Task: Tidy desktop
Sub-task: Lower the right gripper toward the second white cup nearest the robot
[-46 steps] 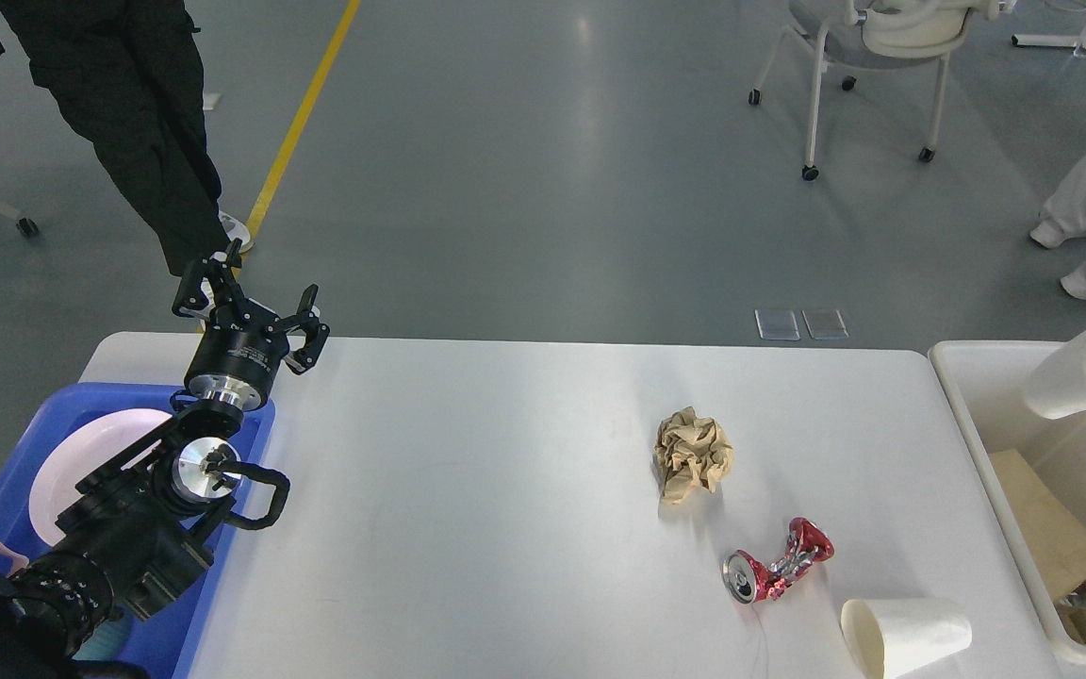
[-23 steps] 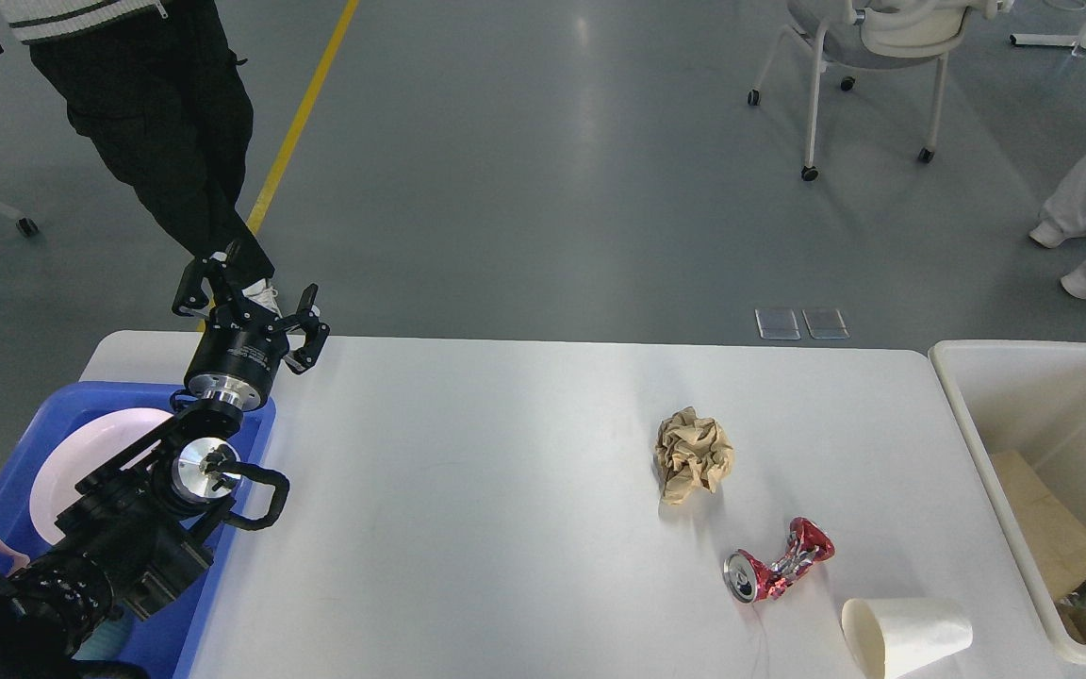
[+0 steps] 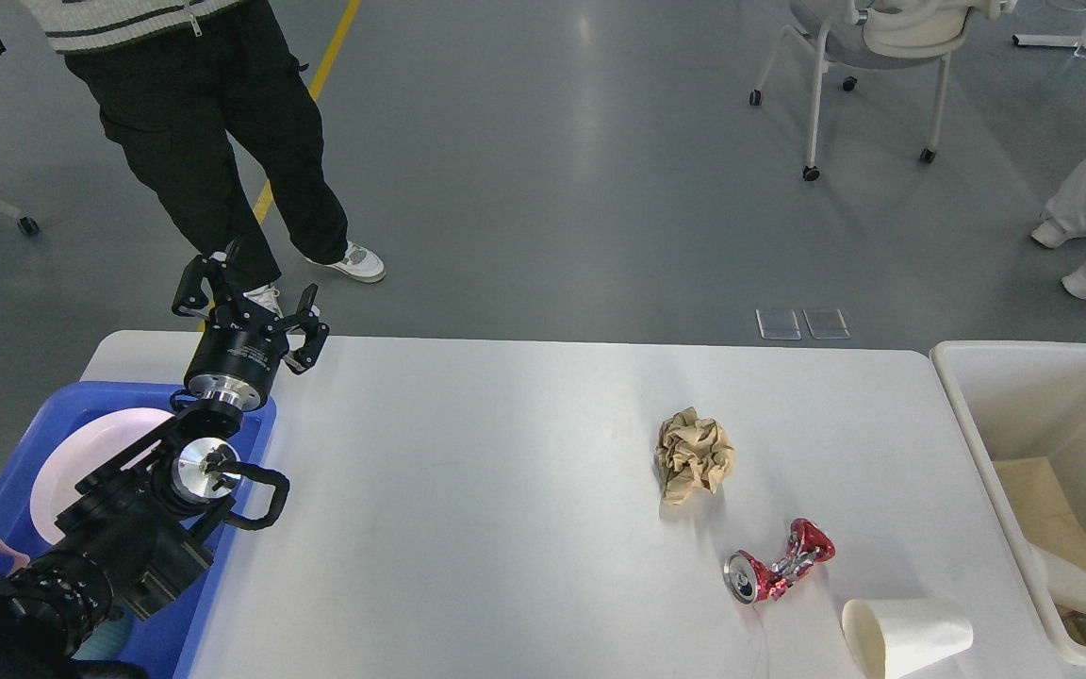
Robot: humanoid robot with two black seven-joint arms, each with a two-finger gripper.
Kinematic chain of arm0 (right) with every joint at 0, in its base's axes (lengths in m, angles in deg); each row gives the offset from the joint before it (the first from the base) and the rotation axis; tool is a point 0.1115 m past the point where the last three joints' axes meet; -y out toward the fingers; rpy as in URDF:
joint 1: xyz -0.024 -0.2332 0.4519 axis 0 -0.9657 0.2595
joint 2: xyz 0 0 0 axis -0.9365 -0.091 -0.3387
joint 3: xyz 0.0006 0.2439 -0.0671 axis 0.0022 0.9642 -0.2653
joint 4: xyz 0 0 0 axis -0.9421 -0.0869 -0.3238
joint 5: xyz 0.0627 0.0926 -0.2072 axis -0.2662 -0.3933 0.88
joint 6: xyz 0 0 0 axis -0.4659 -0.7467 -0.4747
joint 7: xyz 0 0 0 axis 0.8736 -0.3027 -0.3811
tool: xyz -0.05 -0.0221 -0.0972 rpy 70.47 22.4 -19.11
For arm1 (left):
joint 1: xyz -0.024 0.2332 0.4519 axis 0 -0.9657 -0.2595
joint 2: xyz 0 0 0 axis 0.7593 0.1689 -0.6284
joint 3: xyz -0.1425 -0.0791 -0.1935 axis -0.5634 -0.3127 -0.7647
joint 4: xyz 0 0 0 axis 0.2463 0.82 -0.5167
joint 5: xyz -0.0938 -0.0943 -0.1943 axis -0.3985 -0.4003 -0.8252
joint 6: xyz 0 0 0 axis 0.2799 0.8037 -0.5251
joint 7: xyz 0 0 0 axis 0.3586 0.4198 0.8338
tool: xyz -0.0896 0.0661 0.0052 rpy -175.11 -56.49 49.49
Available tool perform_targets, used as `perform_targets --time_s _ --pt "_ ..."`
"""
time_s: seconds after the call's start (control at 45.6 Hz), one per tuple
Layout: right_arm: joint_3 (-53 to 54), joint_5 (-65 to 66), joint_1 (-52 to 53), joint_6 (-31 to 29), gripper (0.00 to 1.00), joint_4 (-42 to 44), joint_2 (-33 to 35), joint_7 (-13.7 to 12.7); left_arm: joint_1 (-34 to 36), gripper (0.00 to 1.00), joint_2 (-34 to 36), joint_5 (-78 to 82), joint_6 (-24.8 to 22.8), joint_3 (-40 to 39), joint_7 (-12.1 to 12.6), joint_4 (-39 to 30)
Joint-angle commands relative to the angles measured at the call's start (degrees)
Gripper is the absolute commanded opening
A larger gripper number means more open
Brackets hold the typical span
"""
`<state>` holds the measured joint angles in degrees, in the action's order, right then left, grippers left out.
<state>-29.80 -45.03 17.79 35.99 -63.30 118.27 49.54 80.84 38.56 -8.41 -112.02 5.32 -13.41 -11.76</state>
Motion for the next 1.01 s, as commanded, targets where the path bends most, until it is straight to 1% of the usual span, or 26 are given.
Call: perform_targets --time_s 0.0,0.066,0.197,0.285,0.351,0.46,0.57,0.745,0.854,0.942,0.986 --pt "0.21 -0.08 4.38 -0.18 1.00 -4.68 2.12 -0.44 0.01 0.98 0.00 -0.02 0.00 0.00 0.00 0.00" --pt "0.03 -0.26 8.07 -1.23 1.00 -11.79 6.33 -0.44 0.01 0.98 0.00 -0.02 -0.09 0.00 0.00 0.00" --pt "-0.23 -0.43 20.11 -4.66 1.00 -31.47 16.00 -0.09 0.01 0.98 0.00 -0.02 -0.09 0.00 0.00 0.00" --pt "-1.02 -0.26 26.79 -6.06 1.00 -44.39 20.84 -0.17 0.01 0.98 0.00 0.07 0.00 0.00 0.00 0.00" --pt "-3.82 0.35 32.06 -7.73 1.00 -51.52 22.78 -0.26 0.01 0.98 0.00 -0.02 0.00 0.00 0.00 0.00" --pt "-15.06 0.53 44.01 -13.17 1.00 -59.88 21.99 0.00 0.01 0.98 0.00 0.07 0.00 0.00 0.00 0.00" --pt "-25.09 0.62 53.51 -18.71 1.00 -66.03 18.92 0.09 0.01 0.98 0.00 -0.02 0.00 0.00 0.00 0.00" --pt "-33.71 2.82 66.78 -26.01 1.00 -75.44 14.00 0.18 0.01 0.98 0.00 -0.02 0.00 0.00 0.00 0.00" --pt "-36.09 2.73 71.80 -26.55 1.00 -80.19 9.96 0.09 0.09 0.98 0.00 0.07 -0.09 0.00 0.00 0.00" --pt "-36.53 2.29 71.46 -25.76 1.00 -80.02 8.11 -0.17 0.01 0.98 0.00 -0.02 -0.09 0.00 0.00 0.00" --pt "-36.71 1.94 69.45 -24.88 1.00 -79.41 7.58 -0.18 0.01 0.98 -0.09 -0.02 -0.09 0.00 0.00 0.00"
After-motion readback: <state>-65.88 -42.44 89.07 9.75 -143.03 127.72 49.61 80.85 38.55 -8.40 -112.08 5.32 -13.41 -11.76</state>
